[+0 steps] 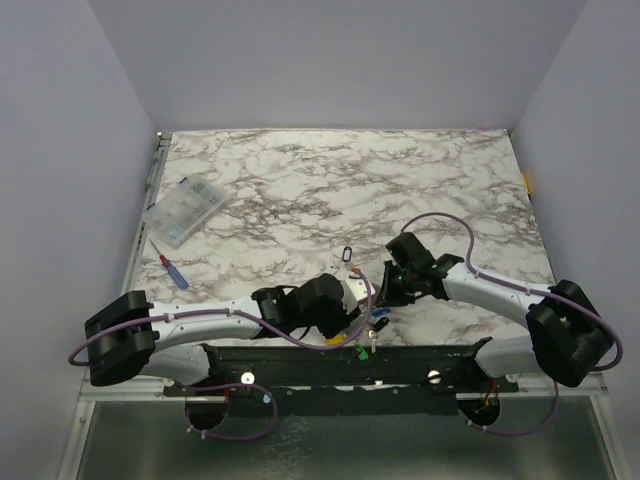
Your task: Put the keys on the keyring
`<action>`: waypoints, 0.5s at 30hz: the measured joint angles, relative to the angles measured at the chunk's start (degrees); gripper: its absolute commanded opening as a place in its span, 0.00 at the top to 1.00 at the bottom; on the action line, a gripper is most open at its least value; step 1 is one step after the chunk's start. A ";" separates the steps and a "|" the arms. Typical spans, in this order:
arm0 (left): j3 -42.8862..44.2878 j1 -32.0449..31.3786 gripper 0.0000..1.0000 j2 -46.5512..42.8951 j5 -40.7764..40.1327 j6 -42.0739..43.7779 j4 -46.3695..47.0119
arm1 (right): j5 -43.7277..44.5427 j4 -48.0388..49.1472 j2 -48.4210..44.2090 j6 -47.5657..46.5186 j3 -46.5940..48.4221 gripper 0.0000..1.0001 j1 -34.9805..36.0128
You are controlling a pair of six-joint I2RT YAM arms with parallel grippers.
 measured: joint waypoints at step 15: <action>-3.04 0.00 0.63 -0.26 -1.81 -6.73 -0.24 | 7.04 -2.93 3.69 -6.43 10.25 0.99 -0.09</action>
